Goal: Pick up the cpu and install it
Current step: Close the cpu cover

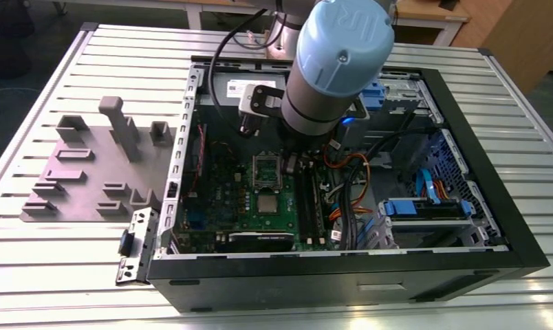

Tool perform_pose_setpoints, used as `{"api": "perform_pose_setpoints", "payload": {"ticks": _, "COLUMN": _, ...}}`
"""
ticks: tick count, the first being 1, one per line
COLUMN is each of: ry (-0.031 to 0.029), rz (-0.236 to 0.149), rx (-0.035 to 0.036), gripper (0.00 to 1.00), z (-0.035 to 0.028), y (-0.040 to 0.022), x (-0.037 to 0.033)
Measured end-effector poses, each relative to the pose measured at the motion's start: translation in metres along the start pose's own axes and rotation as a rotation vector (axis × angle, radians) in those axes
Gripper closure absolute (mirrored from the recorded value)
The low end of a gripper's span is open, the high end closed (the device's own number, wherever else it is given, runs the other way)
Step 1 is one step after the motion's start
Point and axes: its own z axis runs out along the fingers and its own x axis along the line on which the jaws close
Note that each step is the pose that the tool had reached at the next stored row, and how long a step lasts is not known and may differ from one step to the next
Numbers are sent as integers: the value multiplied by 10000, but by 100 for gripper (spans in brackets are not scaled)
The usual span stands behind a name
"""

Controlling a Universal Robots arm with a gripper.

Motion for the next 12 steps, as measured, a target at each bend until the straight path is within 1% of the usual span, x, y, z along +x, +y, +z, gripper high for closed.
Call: {"api": "perform_pose_setpoints", "payload": {"ticks": 12, "ry": 1, "rz": 1, "rx": 0, "gripper": 89, "z": -68, "y": 35, "x": -17}}
